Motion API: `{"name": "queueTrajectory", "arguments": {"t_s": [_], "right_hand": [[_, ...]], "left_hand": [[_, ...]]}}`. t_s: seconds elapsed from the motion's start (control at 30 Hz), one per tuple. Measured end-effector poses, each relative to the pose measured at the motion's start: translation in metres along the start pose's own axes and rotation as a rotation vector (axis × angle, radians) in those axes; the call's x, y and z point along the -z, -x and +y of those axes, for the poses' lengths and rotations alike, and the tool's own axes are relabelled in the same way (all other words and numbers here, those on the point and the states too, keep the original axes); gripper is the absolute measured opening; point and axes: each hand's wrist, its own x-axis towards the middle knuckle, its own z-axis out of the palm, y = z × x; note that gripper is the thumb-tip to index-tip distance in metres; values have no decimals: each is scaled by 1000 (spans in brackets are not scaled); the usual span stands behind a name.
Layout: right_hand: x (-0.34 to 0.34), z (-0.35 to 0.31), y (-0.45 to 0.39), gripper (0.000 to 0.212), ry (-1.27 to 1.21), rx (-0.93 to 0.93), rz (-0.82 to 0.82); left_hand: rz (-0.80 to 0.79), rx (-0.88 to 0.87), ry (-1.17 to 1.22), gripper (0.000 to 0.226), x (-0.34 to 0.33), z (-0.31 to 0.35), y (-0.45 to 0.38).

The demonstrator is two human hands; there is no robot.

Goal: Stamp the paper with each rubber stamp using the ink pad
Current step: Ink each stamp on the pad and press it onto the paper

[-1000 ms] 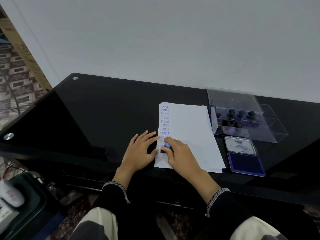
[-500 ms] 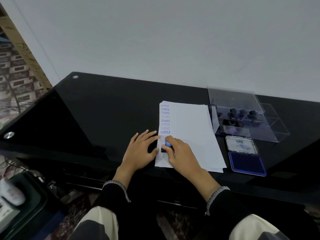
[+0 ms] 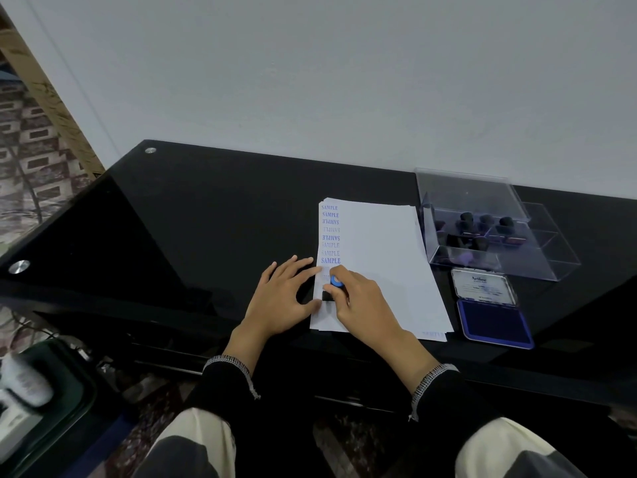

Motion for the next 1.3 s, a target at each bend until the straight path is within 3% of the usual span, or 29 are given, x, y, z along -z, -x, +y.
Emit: {"name": "queueTrajectory", "arguments": {"t_s": [0.13, 1.3], "right_hand": [[1, -1, -1, 21, -8, -2, -9], [-5, 1, 5, 18, -41, 8, 17]], "left_hand": [[-80, -23, -56, 91, 2, -1, -1], [-76, -24, -41, 95, 1, -1, 0]]}}
